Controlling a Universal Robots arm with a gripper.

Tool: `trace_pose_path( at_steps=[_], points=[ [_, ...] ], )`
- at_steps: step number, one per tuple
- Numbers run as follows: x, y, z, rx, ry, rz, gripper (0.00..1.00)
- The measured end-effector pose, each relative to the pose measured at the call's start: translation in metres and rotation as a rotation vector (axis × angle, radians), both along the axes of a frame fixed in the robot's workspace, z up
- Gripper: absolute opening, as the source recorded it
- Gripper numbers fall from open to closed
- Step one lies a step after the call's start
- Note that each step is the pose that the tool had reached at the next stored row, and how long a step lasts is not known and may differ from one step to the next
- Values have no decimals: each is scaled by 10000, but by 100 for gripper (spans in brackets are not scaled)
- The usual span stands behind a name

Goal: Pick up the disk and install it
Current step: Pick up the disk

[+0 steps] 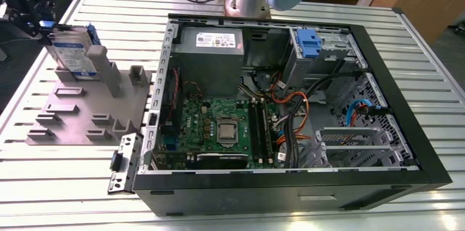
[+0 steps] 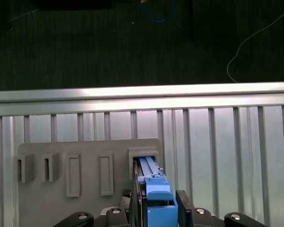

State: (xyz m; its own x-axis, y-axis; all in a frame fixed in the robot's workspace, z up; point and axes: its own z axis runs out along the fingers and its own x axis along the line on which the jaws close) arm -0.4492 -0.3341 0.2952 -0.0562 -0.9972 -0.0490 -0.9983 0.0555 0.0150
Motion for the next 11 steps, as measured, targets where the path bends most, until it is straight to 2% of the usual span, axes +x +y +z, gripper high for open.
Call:
trace_pose_path(
  at_steps=[8,11],
  points=[
    [-1,30,-20,-12,1,1,49],
    [-1,31,-24,-66,-6,-2,49]
  ],
)
